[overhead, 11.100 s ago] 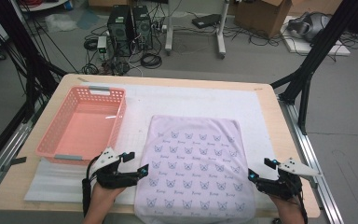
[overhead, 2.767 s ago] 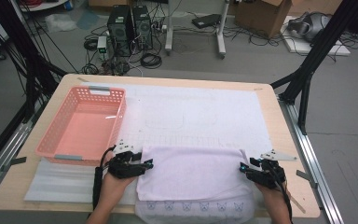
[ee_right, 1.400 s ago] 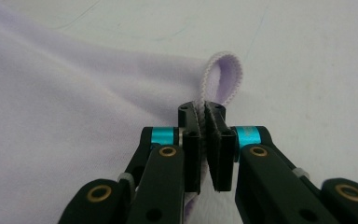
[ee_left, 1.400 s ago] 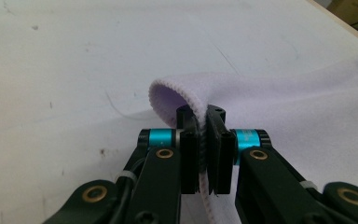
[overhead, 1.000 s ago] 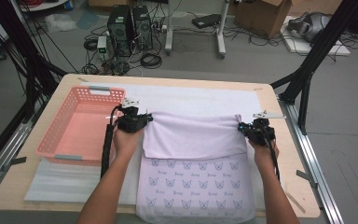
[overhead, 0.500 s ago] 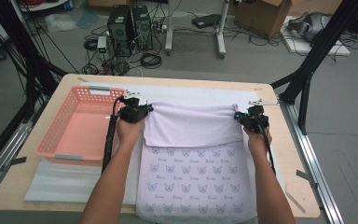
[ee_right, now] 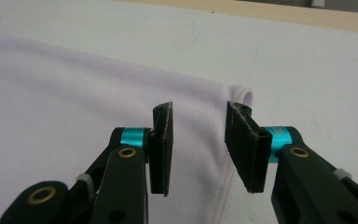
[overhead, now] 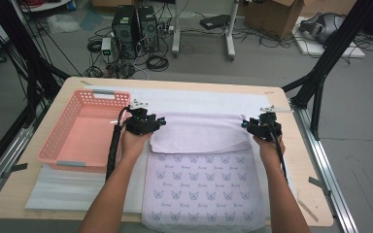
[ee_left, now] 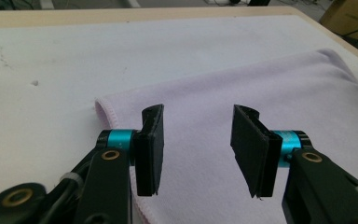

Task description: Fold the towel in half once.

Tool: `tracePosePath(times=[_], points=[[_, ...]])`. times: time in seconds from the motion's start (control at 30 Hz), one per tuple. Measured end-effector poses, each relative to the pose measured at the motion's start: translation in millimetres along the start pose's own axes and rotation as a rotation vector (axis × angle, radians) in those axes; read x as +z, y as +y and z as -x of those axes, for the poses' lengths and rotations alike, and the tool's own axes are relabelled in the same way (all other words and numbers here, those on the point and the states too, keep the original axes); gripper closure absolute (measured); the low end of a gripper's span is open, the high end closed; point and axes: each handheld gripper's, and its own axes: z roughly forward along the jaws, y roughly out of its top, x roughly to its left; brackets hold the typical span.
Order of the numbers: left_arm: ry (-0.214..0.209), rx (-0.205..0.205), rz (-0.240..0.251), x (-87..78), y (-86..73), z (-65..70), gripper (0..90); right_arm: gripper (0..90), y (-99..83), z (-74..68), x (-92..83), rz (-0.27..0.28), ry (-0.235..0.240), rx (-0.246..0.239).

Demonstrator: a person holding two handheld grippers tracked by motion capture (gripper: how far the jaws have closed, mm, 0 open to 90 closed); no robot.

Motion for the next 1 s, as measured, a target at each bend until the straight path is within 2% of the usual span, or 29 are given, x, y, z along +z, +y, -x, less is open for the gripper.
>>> tracePosePath(times=[0.1, 0.2, 0.3, 0.33, 0.37, 0.47, 0.57, 0.6, 0.63, 0.73, 0.77, 0.8, 0.83, 0.87, 0.93, 1.0], points=[[-0.001, 0.008, -0.002, -7.0, -4.6, 2.7, 53.1, 59.1, -2.2, -2.4, -8.4, -0.026, 0.011, 0.003], [-0.008, 0.015, 0.014, -16.4, -11.0, 7.9, 51.1, 59.4, -4.3, -8.6, -17.4, -0.023, 0.021, -0.029], [-0.001, 0.046, -0.028, -22.4, -15.5, 12.8, 49.4, 59.5, -10.0, -14.1, -21.7, -0.046, 0.031, -0.053], [0.002, 0.049, -0.018, -25.0, -17.7, 15.3, 49.0, 59.5, -13.3, -15.3, -22.6, -0.055, 0.037, -0.056], [0.006, 0.059, -0.014, -26.8, -19.9, 17.8, 49.3, 59.5, -17.1, -16.4, -23.3, -0.059, 0.046, -0.053], [0.018, 0.078, -0.043, -29.9, -29.1, 24.2, 49.0, 60.2, -29.1, -17.7, -24.6, -0.074, 0.063, -0.039], [0.022, 0.079, -0.060, -31.6, -38.4, 26.9, 48.9, 60.1, -40.6, -17.8, -26.2, -0.095, 0.074, -0.025], [0.021, 0.075, -0.064, -31.9, -41.6, 27.6, 48.7, 60.2, -43.7, -17.0, -26.5, -0.096, 0.077, -0.034], [0.025, 0.078, -0.083, -32.5, -43.7, 27.9, 48.7, 60.9, -46.3, -17.1, -27.2, -0.105, 0.078, -0.027], [0.043, 0.066, -0.096, -34.9, -52.6, 30.4, 48.8, 66.2, -52.8, -13.9, -29.0, -0.119, 0.082, -0.023], [0.047, 0.065, -0.117, -35.7, -54.5, 30.8, 49.6, 70.2, -54.1, -12.7, -29.5, -0.120, 0.088, -0.026], [0.050, 0.066, -0.119, -37.0, -56.1, 30.9, 50.5, 72.5, -55.5, -12.6, -30.5, -0.122, 0.090, -0.036], [0.049, 0.049, -0.116, -39.2, -58.5, 31.1, 51.7, 74.0, -56.4, -12.7, -31.0, -0.122, 0.091, -0.040], [0.046, 0.044, -0.119, -40.6, -60.4, 30.9, 54.5, 76.1, -57.7, -13.1, -32.4, -0.124, 0.095, -0.045], [0.057, 0.062, -0.143, -41.5, -63.6, 30.4, 65.6, 79.4, -59.8, -12.9, -33.6, -0.124, 0.094, -0.059], [0.061, 0.060, -0.161, -42.5, -68.8, 28.8, 71.5, 82.7, -62.1, -12.6, -34.4, -0.124, 0.096, -0.062]])
